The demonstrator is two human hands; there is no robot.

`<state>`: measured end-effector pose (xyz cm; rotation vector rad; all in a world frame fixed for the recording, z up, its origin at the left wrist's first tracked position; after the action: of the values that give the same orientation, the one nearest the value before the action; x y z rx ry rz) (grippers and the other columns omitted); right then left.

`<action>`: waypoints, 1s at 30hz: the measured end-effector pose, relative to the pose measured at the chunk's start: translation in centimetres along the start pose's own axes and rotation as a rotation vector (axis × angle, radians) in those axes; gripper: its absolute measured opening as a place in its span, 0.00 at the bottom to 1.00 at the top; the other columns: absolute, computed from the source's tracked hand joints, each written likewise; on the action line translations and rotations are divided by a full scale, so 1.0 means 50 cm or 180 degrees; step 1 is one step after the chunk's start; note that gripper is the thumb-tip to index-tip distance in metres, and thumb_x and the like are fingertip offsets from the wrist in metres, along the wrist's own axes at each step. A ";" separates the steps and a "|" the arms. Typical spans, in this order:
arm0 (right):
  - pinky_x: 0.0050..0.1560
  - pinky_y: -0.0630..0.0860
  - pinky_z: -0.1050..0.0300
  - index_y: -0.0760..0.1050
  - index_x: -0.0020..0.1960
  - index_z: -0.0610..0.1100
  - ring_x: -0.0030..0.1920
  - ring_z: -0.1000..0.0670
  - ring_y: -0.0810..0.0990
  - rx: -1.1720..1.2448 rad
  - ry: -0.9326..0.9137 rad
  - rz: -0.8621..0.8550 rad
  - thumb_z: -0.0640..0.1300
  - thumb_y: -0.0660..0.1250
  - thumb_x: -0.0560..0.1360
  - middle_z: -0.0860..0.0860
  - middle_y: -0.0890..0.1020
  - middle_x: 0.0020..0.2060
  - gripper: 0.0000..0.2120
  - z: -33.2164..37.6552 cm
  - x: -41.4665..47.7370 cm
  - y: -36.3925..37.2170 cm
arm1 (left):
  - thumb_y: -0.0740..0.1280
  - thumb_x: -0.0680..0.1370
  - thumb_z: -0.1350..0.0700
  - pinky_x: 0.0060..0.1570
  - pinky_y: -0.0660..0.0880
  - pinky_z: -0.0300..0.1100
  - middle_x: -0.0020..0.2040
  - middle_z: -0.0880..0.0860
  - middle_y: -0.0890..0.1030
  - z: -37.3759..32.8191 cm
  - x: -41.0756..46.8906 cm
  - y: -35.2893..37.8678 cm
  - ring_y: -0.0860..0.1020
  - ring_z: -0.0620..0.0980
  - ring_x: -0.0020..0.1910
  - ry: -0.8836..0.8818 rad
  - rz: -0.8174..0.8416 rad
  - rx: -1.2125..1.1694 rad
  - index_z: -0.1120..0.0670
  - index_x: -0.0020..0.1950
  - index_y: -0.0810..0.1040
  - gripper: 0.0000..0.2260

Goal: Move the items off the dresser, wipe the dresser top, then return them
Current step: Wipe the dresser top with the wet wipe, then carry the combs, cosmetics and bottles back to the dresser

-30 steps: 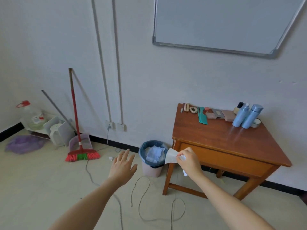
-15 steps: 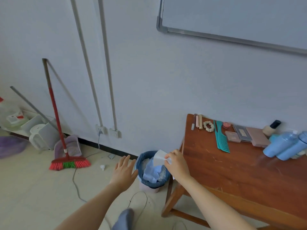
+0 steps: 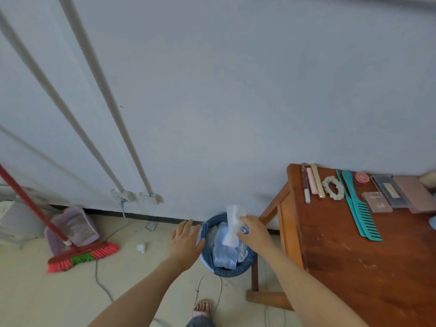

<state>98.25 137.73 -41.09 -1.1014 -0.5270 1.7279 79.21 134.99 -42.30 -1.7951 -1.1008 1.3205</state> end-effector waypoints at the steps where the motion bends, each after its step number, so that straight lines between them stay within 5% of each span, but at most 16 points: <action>1: 0.50 0.69 0.60 0.74 0.53 0.48 0.56 0.46 0.72 -0.0011 0.0046 -0.0013 0.41 0.63 0.74 0.45 0.73 0.55 0.09 -0.009 0.009 0.004 | 0.50 0.81 0.46 0.73 0.48 0.46 0.76 0.52 0.50 0.006 0.009 0.008 0.47 0.51 0.75 0.0010 0.0063 0.0024 0.51 0.74 0.54 0.22; 3: 0.45 0.68 0.63 0.72 0.46 0.53 0.53 0.46 0.72 -0.0008 0.0175 -0.0054 0.41 0.62 0.73 0.46 0.72 0.48 0.07 -0.026 0.013 0.001 | 0.50 0.81 0.46 0.72 0.49 0.47 0.76 0.52 0.50 0.012 0.023 0.018 0.47 0.51 0.75 0.0045 0.0152 0.0055 0.51 0.74 0.54 0.22; 5: 0.54 0.69 0.59 0.72 0.60 0.44 0.58 0.47 0.71 -0.0012 0.0257 -0.0109 0.41 0.62 0.75 0.44 0.72 0.55 0.13 -0.035 0.007 -0.015 | 0.50 0.81 0.46 0.72 0.49 0.47 0.76 0.52 0.51 0.009 0.038 0.015 0.47 0.51 0.75 0.0095 0.0203 0.0024 0.51 0.74 0.55 0.22; 7: 0.59 0.65 0.59 0.69 0.63 0.36 0.61 0.46 0.69 -0.0043 0.0348 -0.0162 0.40 0.61 0.76 0.43 0.71 0.59 0.17 -0.043 0.001 -0.040 | 0.50 0.81 0.46 0.72 0.49 0.46 0.76 0.52 0.51 -0.004 0.055 0.002 0.47 0.51 0.75 0.0184 0.0157 0.0025 0.50 0.74 0.55 0.22; 13: 0.70 0.60 0.56 0.65 0.69 0.43 0.70 0.48 0.62 -0.0082 0.0327 -0.0488 0.45 0.61 0.77 0.46 0.64 0.70 0.21 -0.036 -0.041 -0.126 | 0.50 0.81 0.46 0.72 0.49 0.47 0.76 0.52 0.50 -0.077 0.075 -0.062 0.47 0.51 0.75 0.0567 -0.0062 0.0174 0.51 0.74 0.53 0.23; 18: 0.67 0.60 0.58 0.64 0.70 0.44 0.69 0.49 0.62 -0.0236 0.0239 -0.0886 0.44 0.60 0.77 0.47 0.63 0.70 0.21 -0.033 -0.102 -0.211 | 0.49 0.81 0.46 0.72 0.50 0.47 0.76 0.53 0.50 -0.158 0.068 -0.125 0.47 0.51 0.75 0.0993 -0.0301 0.0255 0.52 0.74 0.54 0.23; 23: 0.68 0.58 0.59 0.64 0.70 0.45 0.70 0.49 0.61 -0.0268 0.0408 -0.1475 0.46 0.60 0.77 0.48 0.63 0.71 0.21 -0.064 -0.188 -0.301 | 0.36 0.72 0.38 0.72 0.51 0.47 0.76 0.53 0.52 -0.266 0.064 -0.190 0.49 0.51 0.75 0.1485 -0.0616 0.0359 0.51 0.74 0.55 0.34; 26: 0.69 0.58 0.57 0.65 0.69 0.47 0.71 0.50 0.60 -0.0258 0.0612 -0.1692 0.47 0.61 0.77 0.49 0.63 0.71 0.21 -0.099 -0.240 -0.338 | 0.37 0.69 0.38 0.69 0.60 0.53 0.73 0.58 0.62 -0.332 0.056 -0.205 0.59 0.57 0.73 0.1732 -0.0687 0.0154 0.54 0.71 0.65 0.38; 28: 0.70 0.58 0.56 0.65 0.69 0.47 0.71 0.50 0.59 -0.0206 0.0754 -0.1750 0.47 0.61 0.77 0.49 0.62 0.71 0.21 -0.124 -0.275 -0.351 | 0.42 0.75 0.40 0.55 0.74 0.55 0.62 0.59 0.76 -0.365 0.054 -0.199 0.75 0.60 0.62 0.1827 -0.0508 0.0193 0.55 0.60 0.77 0.31; 30: 0.70 0.60 0.57 0.65 0.69 0.48 0.71 0.51 0.60 -0.0233 0.0889 -0.1826 0.48 0.61 0.77 0.49 0.62 0.71 0.21 -0.150 -0.309 -0.360 | 0.43 0.78 0.42 0.48 0.78 0.50 0.57 0.57 0.80 -0.399 0.039 -0.197 0.79 0.57 0.56 0.1946 -0.0515 0.0201 0.53 0.55 0.80 0.29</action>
<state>115.37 130.51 -24.53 -1.0878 -0.6558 1.0483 96.14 140.72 -28.91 -1.8369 -0.8252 0.6298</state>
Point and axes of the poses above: each hand's wrist, its own x-axis towards the middle knuckle, its own y-axis out of the palm, z = x × y, the point moved 5 cm from there along x, towards the middle knuckle
